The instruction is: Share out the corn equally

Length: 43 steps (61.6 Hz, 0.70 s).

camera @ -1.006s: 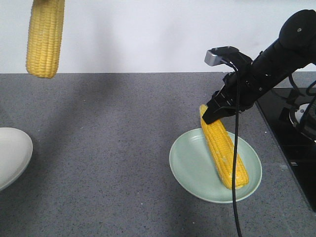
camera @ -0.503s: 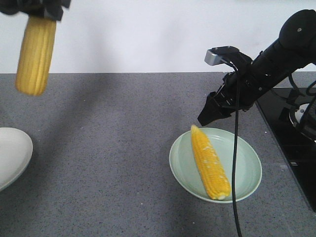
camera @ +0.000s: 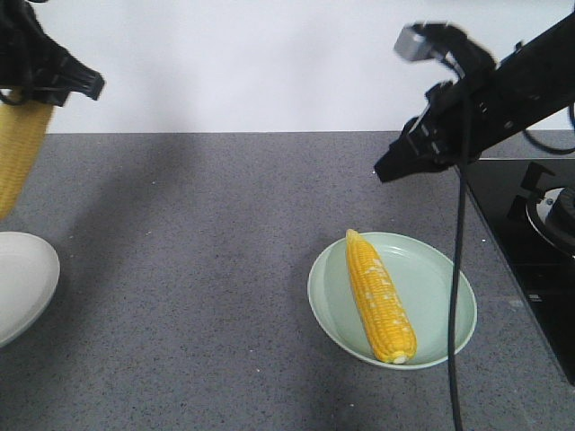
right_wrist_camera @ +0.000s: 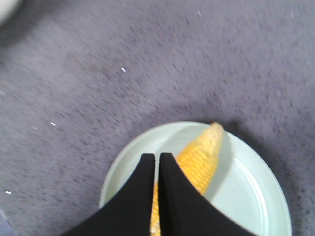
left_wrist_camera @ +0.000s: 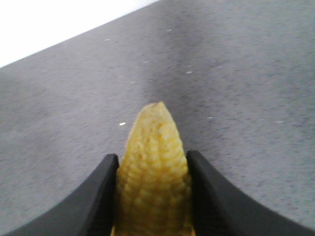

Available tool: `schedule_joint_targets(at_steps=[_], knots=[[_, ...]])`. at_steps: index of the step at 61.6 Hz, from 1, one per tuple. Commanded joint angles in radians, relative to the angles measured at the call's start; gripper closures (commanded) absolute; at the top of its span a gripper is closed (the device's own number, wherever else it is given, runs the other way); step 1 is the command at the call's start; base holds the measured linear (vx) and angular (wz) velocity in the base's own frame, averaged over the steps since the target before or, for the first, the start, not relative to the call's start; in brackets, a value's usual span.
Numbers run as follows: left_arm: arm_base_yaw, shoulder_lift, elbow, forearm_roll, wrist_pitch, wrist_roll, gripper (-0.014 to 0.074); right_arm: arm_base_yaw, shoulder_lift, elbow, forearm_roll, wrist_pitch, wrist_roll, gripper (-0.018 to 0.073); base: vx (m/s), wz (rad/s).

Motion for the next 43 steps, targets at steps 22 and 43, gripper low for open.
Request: schedule_joint_targets(at_steps=[22, 43], knots=[[0.215, -0.076, 0.251, 0.069, -0.091, -0.067, 0.0603, -0.004, -0.229, -0.026, 0.082, 0.051, -0.057, 0.0568, 0.00, 0.00], [0.236, -0.074, 0.384, 0.069, -0.144, -0.095, 0.0603, -0.004, -0.252, -0.026, 0.083, 0.051, -0.057, 0.0566, 0.00, 0.00]])
